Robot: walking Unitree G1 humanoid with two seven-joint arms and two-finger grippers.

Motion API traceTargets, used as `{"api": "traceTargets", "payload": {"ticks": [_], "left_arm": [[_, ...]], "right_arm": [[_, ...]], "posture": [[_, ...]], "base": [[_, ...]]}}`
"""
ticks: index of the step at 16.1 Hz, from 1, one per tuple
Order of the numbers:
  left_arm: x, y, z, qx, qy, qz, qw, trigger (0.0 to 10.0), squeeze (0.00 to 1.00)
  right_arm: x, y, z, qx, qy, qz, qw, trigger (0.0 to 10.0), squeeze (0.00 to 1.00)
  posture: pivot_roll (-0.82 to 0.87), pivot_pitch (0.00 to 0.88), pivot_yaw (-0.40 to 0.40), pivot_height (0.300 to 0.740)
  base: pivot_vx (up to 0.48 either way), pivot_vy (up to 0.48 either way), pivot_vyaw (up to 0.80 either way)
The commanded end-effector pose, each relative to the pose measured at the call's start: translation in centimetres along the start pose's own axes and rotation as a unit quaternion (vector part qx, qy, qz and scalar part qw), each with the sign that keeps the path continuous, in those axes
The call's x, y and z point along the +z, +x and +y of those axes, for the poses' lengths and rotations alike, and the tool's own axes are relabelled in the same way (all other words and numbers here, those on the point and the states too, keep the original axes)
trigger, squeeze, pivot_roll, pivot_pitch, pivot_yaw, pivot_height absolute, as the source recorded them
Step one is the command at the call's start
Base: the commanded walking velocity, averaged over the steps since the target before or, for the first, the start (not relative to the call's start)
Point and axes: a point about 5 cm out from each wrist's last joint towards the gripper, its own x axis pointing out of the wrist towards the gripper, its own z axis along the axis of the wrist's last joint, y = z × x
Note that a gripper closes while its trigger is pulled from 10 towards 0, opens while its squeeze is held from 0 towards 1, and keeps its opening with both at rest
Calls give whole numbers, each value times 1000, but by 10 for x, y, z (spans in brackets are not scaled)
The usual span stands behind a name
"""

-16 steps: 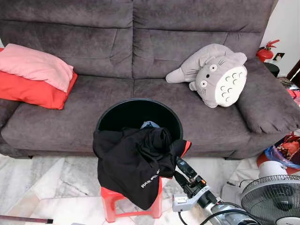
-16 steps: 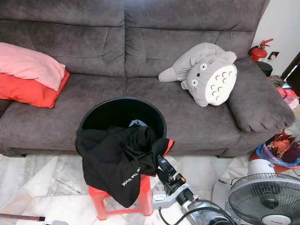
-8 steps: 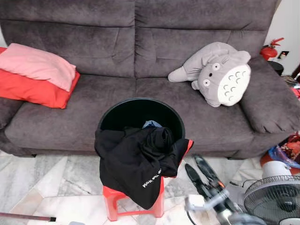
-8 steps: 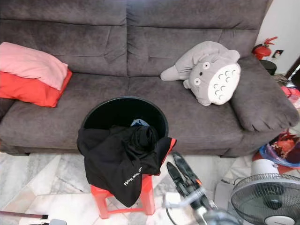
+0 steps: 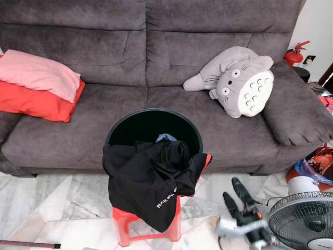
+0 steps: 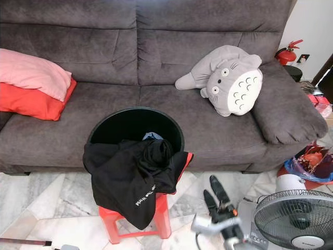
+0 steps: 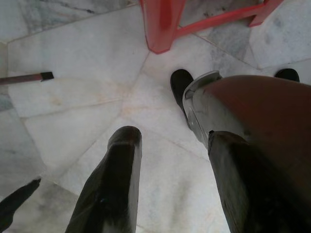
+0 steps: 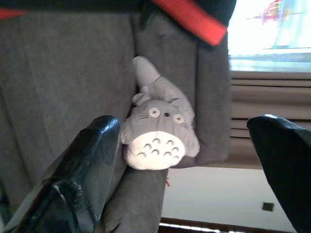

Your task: Hang hanger

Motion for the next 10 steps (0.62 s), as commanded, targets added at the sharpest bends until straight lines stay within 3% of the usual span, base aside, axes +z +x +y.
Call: {"api": "traceTargets", "payload": {"ticks": [1, 6, 10], "left_arm": [[-10, -2, -1, -1, -4, 20, 1000, 10000, 0], [-10, -2, 0, 4, -6, 19, 1000, 10000, 0], [-13, -5, 10, 16, -11, 19, 1000, 10000, 0]], "right_arm": [[-1, 6, 2, 23, -9, -9, 1000, 10000, 0], [3, 24, 7, 90, -51, -51, 993, 10000, 0], [15, 34, 5, 88, -87, -98, 988, 10000, 0]], "posture": [[-40, 155, -1, 740], [-17, 157, 4, 740], [19, 170, 5, 740]], "base": [[0, 0, 0], [0, 0, 0], [0, 0, 0]]}}
